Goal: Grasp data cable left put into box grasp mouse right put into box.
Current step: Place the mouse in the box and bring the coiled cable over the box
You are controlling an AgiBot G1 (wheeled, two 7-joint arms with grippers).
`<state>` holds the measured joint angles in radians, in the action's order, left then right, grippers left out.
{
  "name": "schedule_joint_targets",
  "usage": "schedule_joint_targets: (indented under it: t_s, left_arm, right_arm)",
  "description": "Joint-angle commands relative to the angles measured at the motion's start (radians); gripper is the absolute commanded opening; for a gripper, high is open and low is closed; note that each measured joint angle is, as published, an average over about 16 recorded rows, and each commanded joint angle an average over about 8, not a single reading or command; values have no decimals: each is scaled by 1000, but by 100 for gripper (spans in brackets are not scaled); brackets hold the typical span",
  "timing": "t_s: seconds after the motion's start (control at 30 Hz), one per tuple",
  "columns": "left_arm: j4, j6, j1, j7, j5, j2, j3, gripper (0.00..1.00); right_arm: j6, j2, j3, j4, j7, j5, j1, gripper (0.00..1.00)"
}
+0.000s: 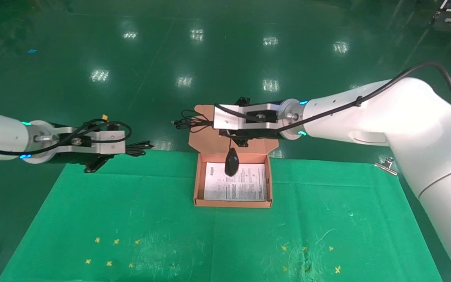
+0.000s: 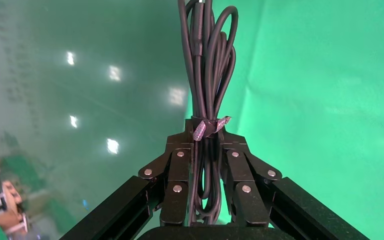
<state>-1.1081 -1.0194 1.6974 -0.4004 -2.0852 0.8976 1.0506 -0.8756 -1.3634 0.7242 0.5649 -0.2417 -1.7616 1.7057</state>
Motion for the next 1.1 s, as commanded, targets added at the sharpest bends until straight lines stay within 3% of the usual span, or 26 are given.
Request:
schedule_joint_targets:
  t_s: [0.03, 0.33, 0.73, 0.77, 1.0, 1.03, 1.1]
  left_arm:
    - [-17, -16, -3, -28, -17, -13, 4, 0]
    - [-62, -27, -11, -75, -45, -25, 7, 0]
    - [-74, -29, -13, -87, -52, -27, 8, 0]
    - [-74, -29, -13, -87, -52, -27, 8, 0]
    - [-76, -30, -14, -88, -53, -28, 8, 0]
    - [-76, -30, -14, -88, -53, -28, 8, 0]
    - [-77, -28, -16, -87, -52, -25, 9, 0]
  right_arm:
    - [10, -1, 26, 0, 6, 14, -7, 0]
    - [49, -5, 154, 16, 98, 91, -37, 0]
    - [113, -7, 350, -67, 359, 133, -57, 0]
    - [114, -7, 364, -72, 378, 135, -55, 7]
    - [113, -4, 435, -84, 436, 134, -43, 95]
    - [113, -1, 440, -82, 437, 134, -43, 100]
    - [113, 5, 451, -76, 439, 136, -43, 100]
